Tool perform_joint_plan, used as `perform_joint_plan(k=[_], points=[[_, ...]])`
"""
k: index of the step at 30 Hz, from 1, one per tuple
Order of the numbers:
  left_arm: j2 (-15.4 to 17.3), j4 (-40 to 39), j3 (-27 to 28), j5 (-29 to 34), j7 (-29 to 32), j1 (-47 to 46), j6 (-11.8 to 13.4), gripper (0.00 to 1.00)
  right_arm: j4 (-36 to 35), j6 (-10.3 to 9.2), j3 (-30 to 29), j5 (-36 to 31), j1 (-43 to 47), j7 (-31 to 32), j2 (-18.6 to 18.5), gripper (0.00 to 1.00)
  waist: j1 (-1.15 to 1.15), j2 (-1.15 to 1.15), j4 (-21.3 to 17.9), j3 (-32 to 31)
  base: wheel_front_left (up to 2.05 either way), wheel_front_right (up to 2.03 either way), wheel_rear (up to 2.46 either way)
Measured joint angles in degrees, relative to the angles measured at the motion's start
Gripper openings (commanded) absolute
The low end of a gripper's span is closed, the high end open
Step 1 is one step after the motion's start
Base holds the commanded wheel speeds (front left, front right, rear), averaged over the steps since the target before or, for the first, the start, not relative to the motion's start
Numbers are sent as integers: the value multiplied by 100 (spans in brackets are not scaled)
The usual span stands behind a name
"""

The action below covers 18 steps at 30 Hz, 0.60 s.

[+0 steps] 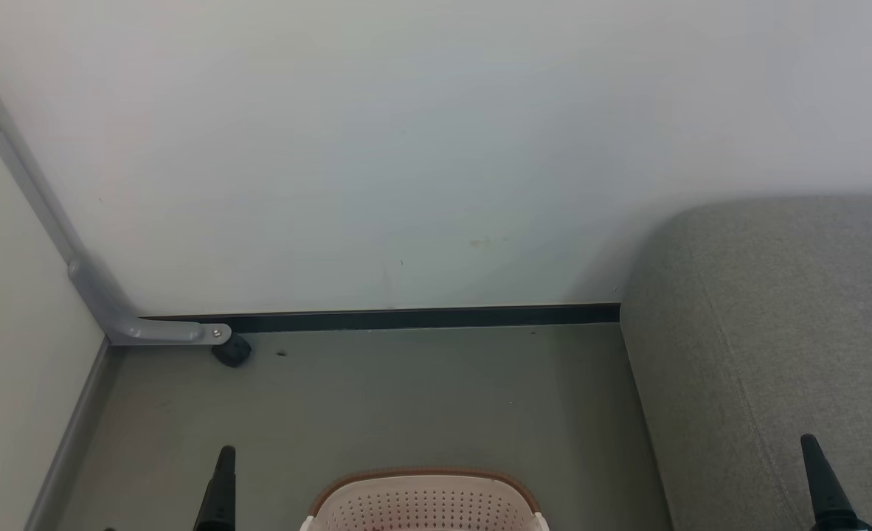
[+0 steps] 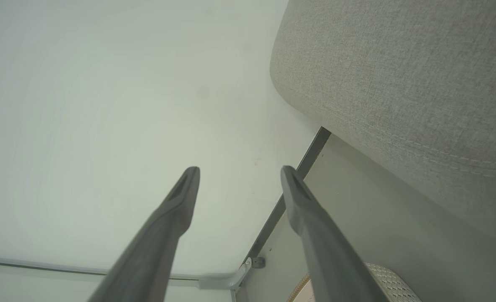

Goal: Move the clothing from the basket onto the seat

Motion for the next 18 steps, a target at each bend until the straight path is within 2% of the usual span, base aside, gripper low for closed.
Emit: perform_joint_plan(k=[9, 18], points=[[32, -91, -375, 1300, -198, -93, 143, 100, -37, 4, 423, -1155, -21, -316, -404, 100, 0, 0, 10, -19, 0, 0, 0], [162, -107, -715, 2485, -377, -103, 271, 100, -31, -48, 759, -2048, -27, -542, -641, 100, 0, 0, 21, -68, 0, 0, 0]])
